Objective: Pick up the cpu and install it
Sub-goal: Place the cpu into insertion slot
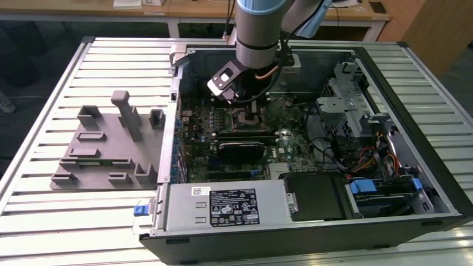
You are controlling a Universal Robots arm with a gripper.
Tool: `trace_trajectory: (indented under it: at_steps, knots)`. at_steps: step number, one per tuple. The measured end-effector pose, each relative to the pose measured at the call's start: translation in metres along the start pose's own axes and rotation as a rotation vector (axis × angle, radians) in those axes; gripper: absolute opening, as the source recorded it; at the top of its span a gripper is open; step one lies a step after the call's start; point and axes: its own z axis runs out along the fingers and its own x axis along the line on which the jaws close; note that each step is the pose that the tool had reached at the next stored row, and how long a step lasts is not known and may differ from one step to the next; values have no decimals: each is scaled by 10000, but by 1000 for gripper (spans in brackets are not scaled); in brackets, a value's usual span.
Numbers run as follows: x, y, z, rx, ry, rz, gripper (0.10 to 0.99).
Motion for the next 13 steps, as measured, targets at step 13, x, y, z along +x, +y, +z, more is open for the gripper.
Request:
trace_trajectory:
  at_steps: [13]
  knots:
    - [7,5,-157,-14,2,-2,106]
